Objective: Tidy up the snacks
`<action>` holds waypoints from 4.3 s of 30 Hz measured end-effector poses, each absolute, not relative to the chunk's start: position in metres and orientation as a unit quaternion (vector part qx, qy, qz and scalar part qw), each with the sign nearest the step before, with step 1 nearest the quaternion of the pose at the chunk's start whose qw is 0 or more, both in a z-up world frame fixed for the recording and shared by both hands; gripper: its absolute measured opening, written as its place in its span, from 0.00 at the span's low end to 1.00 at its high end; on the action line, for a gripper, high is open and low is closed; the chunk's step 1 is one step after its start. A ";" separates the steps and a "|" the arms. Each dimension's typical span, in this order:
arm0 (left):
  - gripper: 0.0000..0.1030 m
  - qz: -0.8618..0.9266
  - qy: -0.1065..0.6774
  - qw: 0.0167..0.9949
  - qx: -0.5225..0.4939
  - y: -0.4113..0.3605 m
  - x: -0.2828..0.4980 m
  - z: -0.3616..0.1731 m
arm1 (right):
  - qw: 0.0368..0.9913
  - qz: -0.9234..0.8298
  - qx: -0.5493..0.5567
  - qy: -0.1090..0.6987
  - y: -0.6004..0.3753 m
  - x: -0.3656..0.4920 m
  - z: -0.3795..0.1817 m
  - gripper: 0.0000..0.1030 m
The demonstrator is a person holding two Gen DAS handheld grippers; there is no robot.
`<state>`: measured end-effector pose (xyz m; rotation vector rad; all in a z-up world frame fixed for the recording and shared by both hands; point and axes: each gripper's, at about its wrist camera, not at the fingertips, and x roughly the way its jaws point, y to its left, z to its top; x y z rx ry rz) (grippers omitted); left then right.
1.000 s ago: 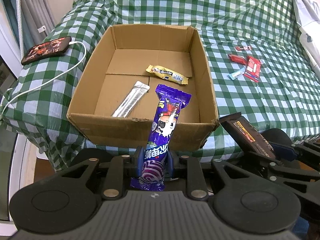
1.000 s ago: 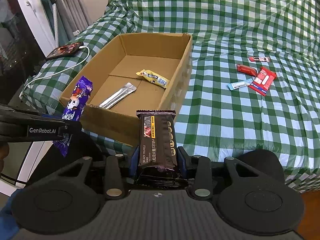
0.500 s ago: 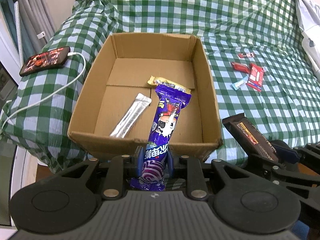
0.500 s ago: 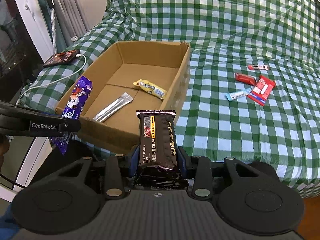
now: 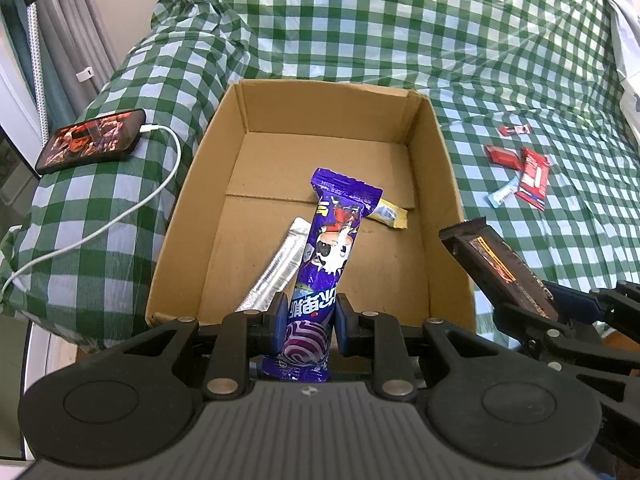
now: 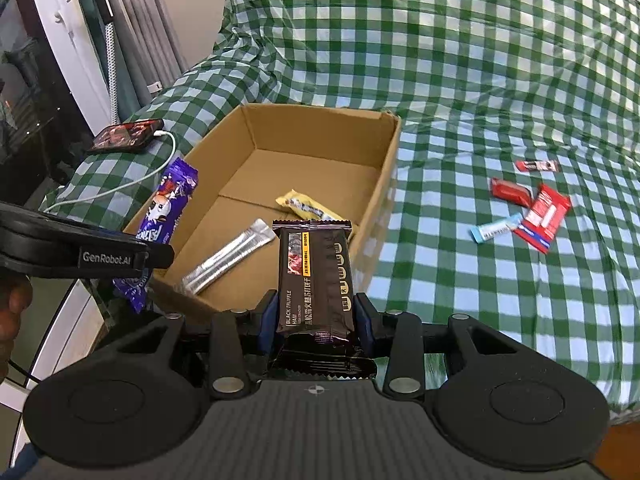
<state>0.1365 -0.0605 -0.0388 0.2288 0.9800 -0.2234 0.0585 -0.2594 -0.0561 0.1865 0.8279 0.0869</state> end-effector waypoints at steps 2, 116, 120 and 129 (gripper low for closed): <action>0.26 -0.105 0.471 0.869 0.109 -0.059 0.145 -0.040 | 0.910 0.045 0.089 0.403 -0.257 0.069 -0.057 0.40; 1.00 -0.096 0.480 0.860 0.144 -0.068 0.023 -0.036 | 0.900 -0.035 0.184 0.393 -0.281 -0.040 -0.056 0.96; 1.00 -0.096 0.483 0.858 0.146 -0.069 0.024 -0.038 | 0.899 -0.035 0.187 0.396 -0.282 -0.039 -0.058 0.96; 1.00 -0.097 0.491 0.854 0.145 -0.069 0.027 -0.041 | 0.891 -0.033 0.194 0.410 -0.284 -0.034 -0.063 0.96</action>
